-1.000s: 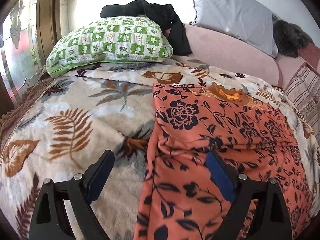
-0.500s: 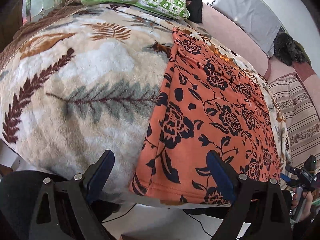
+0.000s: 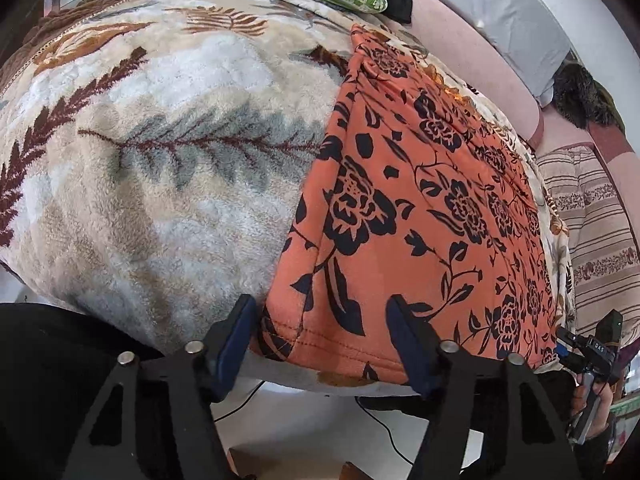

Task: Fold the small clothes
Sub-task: 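Grasp the shirt hem with the left tool while the right tool grasps it too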

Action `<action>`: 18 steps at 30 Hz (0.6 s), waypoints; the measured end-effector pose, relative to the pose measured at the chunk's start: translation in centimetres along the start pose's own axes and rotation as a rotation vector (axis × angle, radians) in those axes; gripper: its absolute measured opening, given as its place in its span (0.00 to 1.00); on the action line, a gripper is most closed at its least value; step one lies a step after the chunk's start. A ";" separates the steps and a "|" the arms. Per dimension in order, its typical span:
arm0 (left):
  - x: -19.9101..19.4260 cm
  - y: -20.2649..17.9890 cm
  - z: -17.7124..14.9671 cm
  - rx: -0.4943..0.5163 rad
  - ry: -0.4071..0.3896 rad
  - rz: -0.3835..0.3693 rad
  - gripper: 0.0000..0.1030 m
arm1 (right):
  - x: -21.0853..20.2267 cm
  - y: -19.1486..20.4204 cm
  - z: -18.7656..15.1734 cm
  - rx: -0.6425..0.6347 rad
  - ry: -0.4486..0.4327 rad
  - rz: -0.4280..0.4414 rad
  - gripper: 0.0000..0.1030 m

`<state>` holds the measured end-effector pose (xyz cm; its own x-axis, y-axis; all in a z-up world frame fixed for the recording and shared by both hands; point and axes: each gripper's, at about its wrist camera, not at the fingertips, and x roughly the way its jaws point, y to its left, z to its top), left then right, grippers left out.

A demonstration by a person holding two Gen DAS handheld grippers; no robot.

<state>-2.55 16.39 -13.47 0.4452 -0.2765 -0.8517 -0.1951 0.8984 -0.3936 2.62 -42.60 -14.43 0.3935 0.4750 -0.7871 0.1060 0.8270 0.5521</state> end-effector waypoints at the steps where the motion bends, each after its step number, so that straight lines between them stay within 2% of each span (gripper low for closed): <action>1: 0.2 0.2 0.0 -0.005 0.002 0.004 0.60 | 0.0 -0.1 0.0 0.006 0.001 -0.003 0.58; 4: 0.2 0.2 0.0 -0.014 0.002 0.002 0.63 | 0.3 -0.6 0.1 0.034 0.007 -0.004 0.59; 8: 0.2 -0.3 -0.1 0.024 0.002 0.025 0.66 | 0.3 -0.5 0.1 0.015 0.015 -0.003 0.59; 9: 0.4 -0.6 -0.1 0.039 0.003 0.036 0.66 | 0.3 -0.5 0.1 0.012 0.021 -0.001 0.58; 10: 0.5 -0.9 -0.2 0.051 0.001 0.044 0.65 | 0.4 -0.5 0.1 0.007 0.027 -0.002 0.52; 11: 0.5 -1.0 -0.2 0.061 0.000 0.055 0.55 | 0.4 -0.4 0.0 0.001 0.034 -0.010 0.44; 12: 0.5 -1.0 -0.2 0.065 -0.001 0.075 0.40 | 0.5 -0.3 0.0 -0.002 0.043 -0.015 0.27; 13: 0.5 -0.8 -0.1 0.059 -0.002 0.086 0.33 | 0.5 -0.3 -0.1 -0.001 0.044 -0.022 0.24; 15: 0.3 0.1 0.1 0.014 0.004 0.030 0.16 | 0.0 -0.2 -0.2 0.001 0.027 -0.022 0.20; 16: 0.2 0.5 0.2 -0.004 0.012 0.003 0.16 | -0.2 -0.2 -0.2 0.004 0.020 -0.014 0.20; 18: 0.3 0.5 0.1 -0.009 0.014 0.006 0.17 | -0.3 -0.5 -0.2 0.015 0.013 -0.034 0.21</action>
<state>-2.38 16.77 -13.85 0.4317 -0.2759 -0.8588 -0.2052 0.8971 -0.3914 2.28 -43.06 -14.54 0.3772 0.4511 -0.8088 0.1330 0.8379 0.5294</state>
